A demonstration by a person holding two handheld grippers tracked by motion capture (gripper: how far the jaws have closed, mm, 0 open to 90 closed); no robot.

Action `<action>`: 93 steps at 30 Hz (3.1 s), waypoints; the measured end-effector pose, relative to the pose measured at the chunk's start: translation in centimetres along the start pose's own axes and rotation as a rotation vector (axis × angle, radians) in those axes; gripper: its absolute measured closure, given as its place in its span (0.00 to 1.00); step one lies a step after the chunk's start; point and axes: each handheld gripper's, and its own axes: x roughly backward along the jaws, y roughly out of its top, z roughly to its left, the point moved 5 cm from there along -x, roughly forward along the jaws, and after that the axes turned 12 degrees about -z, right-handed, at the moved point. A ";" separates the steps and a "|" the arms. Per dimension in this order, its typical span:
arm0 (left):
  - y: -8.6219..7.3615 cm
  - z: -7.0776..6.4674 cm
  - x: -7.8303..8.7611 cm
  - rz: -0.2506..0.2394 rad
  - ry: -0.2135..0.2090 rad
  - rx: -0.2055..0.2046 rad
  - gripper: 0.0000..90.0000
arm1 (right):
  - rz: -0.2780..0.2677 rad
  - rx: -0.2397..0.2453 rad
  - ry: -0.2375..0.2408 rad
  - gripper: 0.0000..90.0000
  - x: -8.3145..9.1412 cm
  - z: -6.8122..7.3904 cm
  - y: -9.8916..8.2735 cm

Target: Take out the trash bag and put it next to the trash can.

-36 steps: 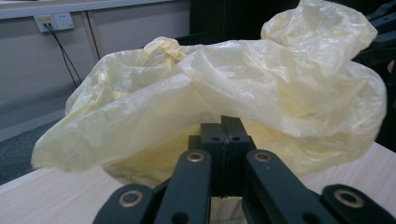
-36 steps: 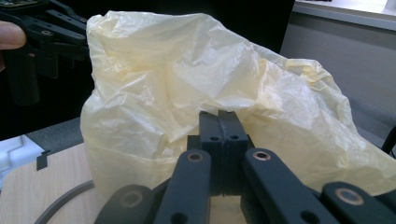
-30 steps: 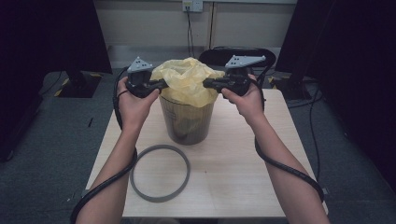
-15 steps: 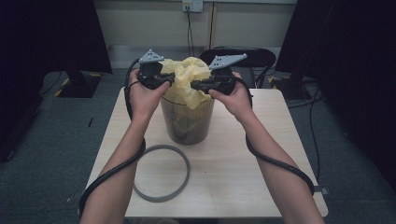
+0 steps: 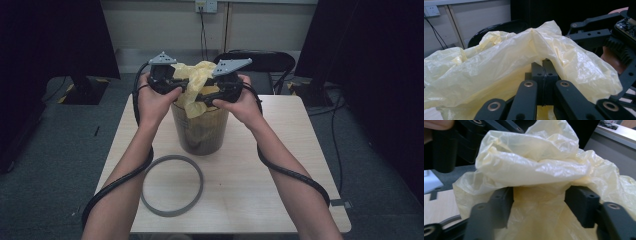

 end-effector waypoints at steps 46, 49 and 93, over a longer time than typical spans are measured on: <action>0.9 0.1 2.4 0.004 0.068 -0.076 0.31 | -0.018 -0.150 -0.100 0.96 1.1 -2.5 0.2; -0.1 0.4 2.3 0.028 0.070 -0.070 0.31 | -0.026 -0.153 -0.104 0.96 1.3 -2.4 0.5; -2.1 0.7 -1.1 0.117 -0.013 -0.074 0.97 | -0.120 -0.208 -0.089 0.96 3.2 -3.0 1.4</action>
